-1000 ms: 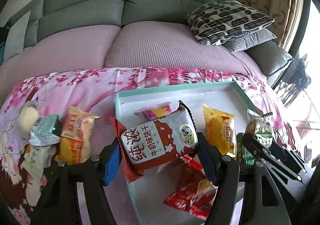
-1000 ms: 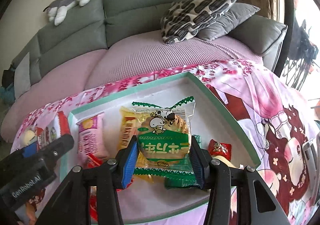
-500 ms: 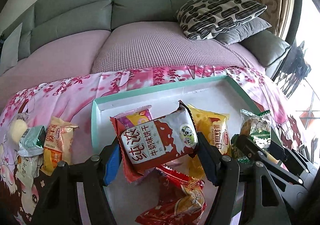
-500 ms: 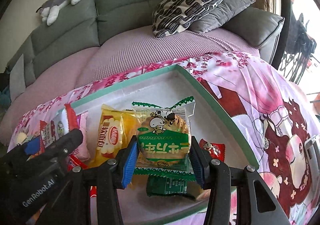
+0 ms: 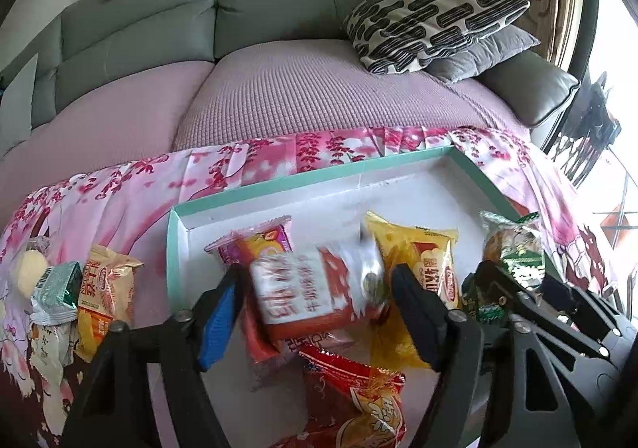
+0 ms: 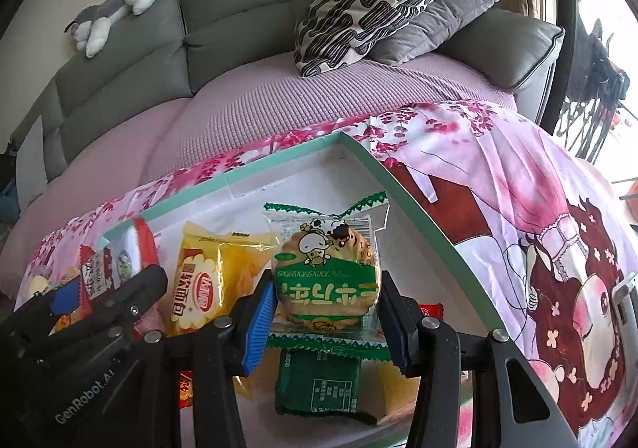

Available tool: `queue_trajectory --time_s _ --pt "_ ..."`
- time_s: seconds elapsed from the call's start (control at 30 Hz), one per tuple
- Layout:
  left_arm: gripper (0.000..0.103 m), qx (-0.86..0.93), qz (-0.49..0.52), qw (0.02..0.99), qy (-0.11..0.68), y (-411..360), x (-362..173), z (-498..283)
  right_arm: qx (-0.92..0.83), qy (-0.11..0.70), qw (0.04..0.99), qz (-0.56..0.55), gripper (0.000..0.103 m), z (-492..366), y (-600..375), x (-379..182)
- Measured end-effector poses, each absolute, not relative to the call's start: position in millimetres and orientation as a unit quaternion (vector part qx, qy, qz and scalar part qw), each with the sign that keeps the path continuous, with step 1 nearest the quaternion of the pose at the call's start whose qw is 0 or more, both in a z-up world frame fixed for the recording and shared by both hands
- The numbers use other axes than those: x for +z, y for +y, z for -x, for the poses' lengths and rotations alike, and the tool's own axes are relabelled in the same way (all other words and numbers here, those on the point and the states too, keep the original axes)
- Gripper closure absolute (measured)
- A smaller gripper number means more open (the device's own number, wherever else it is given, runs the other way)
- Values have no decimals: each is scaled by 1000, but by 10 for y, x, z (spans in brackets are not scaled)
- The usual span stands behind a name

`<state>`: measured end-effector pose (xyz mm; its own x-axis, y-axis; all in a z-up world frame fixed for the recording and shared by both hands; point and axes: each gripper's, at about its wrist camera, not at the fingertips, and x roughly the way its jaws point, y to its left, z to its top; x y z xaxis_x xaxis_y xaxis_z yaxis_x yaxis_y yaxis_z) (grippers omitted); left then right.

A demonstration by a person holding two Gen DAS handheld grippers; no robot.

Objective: Organize snacks
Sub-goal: 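Open both grippers to drop the two packets into the tray, then move both tools from the tray back to the snack pile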

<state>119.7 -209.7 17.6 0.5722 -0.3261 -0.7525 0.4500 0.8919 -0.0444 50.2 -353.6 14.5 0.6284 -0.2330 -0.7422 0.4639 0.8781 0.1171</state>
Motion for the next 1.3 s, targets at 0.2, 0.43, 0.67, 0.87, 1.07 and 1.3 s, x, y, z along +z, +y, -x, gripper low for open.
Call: queue_trajectory --time_s 0.2,0.43,0.67,0.87,1.07,1.3 --pt "18 -217 -73 887 400 -2034 284 -1156 -201 386 887 -151 50 -483 -3562 158" --pt "1 -190 -69 894 400 -1888 359 -1172 -213 394 884 -136 38 -482 -3535 216" --pt "1 -137 -48 905 399 -1625 352 -1281 -215 403 882 -114 16 -521 -3448 219" --pt "0 -106 -42 906 407 -1502 295 -1353 -212 405 883 -108 1 -547 -3420 195" --pt "0 -103 -37 908 405 -1487 290 -1362 -214 400 885 -108 0 -535 -3426 199" --pt "0 -117 -35 909 399 -1477 348 -1344 -215 395 887 -104 0 -526 -3398 252"
